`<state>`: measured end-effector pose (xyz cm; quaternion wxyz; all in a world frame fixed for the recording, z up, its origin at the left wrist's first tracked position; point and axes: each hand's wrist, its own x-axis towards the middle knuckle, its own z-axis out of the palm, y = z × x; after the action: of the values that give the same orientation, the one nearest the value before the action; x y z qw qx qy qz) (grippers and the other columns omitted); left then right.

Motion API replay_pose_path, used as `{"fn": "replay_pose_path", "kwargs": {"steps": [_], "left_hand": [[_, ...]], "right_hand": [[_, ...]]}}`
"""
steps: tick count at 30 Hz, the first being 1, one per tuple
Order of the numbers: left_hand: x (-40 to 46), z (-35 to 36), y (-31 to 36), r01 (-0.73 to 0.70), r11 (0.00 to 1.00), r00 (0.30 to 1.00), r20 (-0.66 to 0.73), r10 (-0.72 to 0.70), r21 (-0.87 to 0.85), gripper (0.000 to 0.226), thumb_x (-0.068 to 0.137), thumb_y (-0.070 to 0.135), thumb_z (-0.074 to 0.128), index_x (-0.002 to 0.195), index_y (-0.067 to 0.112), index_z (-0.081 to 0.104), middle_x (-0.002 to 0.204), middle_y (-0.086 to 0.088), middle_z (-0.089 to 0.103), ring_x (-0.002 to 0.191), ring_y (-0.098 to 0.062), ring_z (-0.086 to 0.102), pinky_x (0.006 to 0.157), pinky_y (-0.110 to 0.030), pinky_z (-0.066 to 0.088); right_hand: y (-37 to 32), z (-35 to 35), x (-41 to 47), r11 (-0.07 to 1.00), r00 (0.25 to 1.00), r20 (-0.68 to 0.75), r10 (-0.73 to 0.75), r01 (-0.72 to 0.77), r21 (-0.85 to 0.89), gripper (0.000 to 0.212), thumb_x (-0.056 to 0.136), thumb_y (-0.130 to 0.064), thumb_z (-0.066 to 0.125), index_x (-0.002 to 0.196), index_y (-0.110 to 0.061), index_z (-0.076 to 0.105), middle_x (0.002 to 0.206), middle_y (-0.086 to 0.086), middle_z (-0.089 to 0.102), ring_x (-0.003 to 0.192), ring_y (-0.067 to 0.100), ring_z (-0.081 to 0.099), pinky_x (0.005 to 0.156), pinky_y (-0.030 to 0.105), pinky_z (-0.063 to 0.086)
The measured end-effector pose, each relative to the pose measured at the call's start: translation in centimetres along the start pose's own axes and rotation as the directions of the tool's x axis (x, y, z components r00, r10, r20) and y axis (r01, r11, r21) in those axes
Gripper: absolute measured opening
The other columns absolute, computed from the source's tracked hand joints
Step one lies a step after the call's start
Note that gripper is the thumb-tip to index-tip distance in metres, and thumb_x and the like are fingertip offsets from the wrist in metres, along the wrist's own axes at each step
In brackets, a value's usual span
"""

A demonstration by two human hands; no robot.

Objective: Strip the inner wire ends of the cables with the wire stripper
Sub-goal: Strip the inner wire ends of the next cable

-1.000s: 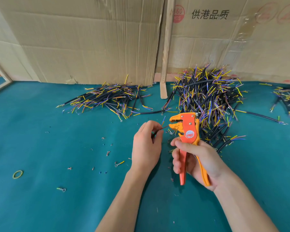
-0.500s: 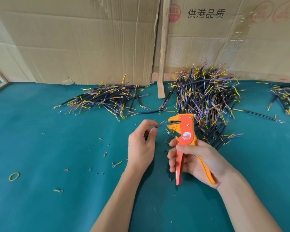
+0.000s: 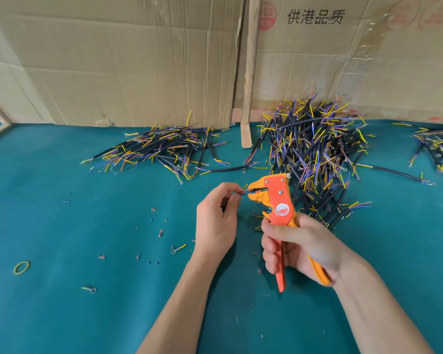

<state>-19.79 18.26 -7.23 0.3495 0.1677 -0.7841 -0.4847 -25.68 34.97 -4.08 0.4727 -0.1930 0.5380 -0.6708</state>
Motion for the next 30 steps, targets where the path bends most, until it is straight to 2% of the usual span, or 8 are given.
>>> {"fn": "replay_pose_path", "kwargs": {"steps": [6,11,17,19,21,24,27,30], "left_hand": [[-0.1,-0.1,0.2,-0.005,1.000,1.000,-0.005,0.005,0.006,0.016,0.096,0.003,0.060,0.094,0.017,0.068,0.072,0.023,0.063,0.068,-0.001,0.056,0.064,-0.008,0.038],[-0.2,-0.2,0.2,-0.003,1.000,1.000,-0.015,0.003,-0.003,0.013,0.095,0.004,0.061,0.095,0.016,0.066,0.076,0.010,0.068,0.070,-0.002,0.059,0.065,-0.007,0.038],[0.0,-0.1,0.5,0.091,0.995,0.995,-0.051,-0.090,0.026,0.015,0.088,0.002,0.065,0.090,0.016,0.068,0.076,0.007,0.070,0.068,-0.004,0.061,0.063,-0.009,0.041],[0.5,0.3,1.1,0.166,0.986,0.985,-0.051,-0.164,0.026,0.016,0.086,0.002,0.065,0.089,0.017,0.069,0.076,0.003,0.071,0.070,-0.012,0.063,0.068,-0.021,0.049],[1.8,1.6,2.6,0.224,0.974,0.975,0.009,-0.224,-0.033,0.015,0.086,0.001,0.064,0.090,0.015,0.069,0.079,-0.005,0.073,0.071,-0.020,0.066,0.072,-0.032,0.054],[4.5,4.6,5.6,0.309,0.901,0.916,0.352,-0.195,-0.304,0.017,0.087,0.000,0.061,0.086,0.016,0.067,0.074,-0.001,0.071,0.064,-0.011,0.061,0.066,-0.027,0.053],[7.0,6.1,6.2,0.186,0.981,0.920,0.362,-0.154,-0.057,0.012,0.078,0.011,0.060,0.073,0.021,0.066,0.064,0.012,0.064,0.064,-0.004,0.055,0.066,-0.029,0.051],[9.4,5.0,3.2,0.117,0.900,0.964,0.169,-0.204,0.420,0.032,0.087,0.001,0.053,0.109,0.015,0.071,0.112,-0.006,0.070,0.107,-0.027,0.062,0.095,-0.039,0.050]], "right_hand": [[0.2,0.4,0.2,0.999,0.998,-0.057,0.010,-0.007,0.052,0.031,0.080,-0.022,0.077,0.068,-0.013,0.050,0.062,0.012,0.041,0.049,0.024,0.041,0.047,0.034,0.041],[0.7,1.1,0.8,0.999,0.986,-0.161,-0.032,0.033,0.005,0.051,0.081,-0.030,0.081,0.054,-0.017,0.040,0.050,0.004,0.031,0.036,0.017,0.028,0.039,0.023,0.029],[0.3,0.9,0.5,0.964,0.993,-0.051,-0.109,0.118,0.236,0.027,0.077,-0.018,0.082,0.084,-0.009,0.057,0.069,0.015,0.048,0.054,0.029,0.050,0.054,0.039,0.047],[-0.3,0.0,0.0,0.941,0.984,0.029,-0.174,0.157,0.299,0.031,0.075,-0.016,0.086,0.092,-0.008,0.062,0.074,0.016,0.050,0.062,0.032,0.054,0.062,0.043,0.051],[-0.7,-0.6,-0.5,0.924,0.962,0.141,-0.233,0.174,0.341,0.036,0.077,-0.017,0.086,0.099,-0.007,0.060,0.078,0.015,0.052,0.069,0.032,0.056,0.069,0.043,0.052],[-0.8,-1.0,-0.8,0.899,0.924,0.247,-0.290,0.174,0.402,0.033,0.084,-0.016,0.080,0.104,-0.007,0.056,0.081,0.013,0.052,0.073,0.030,0.056,0.074,0.042,0.052],[-0.5,-1.1,-0.7,0.878,0.913,0.263,-0.312,0.171,0.446,0.033,0.085,-0.017,0.077,0.105,-0.007,0.053,0.082,0.013,0.052,0.074,0.030,0.056,0.076,0.042,0.052],[-0.3,-0.9,-0.4,0.869,0.929,0.228,-0.291,0.157,0.468,0.036,0.083,-0.018,0.078,0.105,-0.007,0.052,0.083,0.013,0.052,0.074,0.031,0.056,0.075,0.043,0.052]]}}
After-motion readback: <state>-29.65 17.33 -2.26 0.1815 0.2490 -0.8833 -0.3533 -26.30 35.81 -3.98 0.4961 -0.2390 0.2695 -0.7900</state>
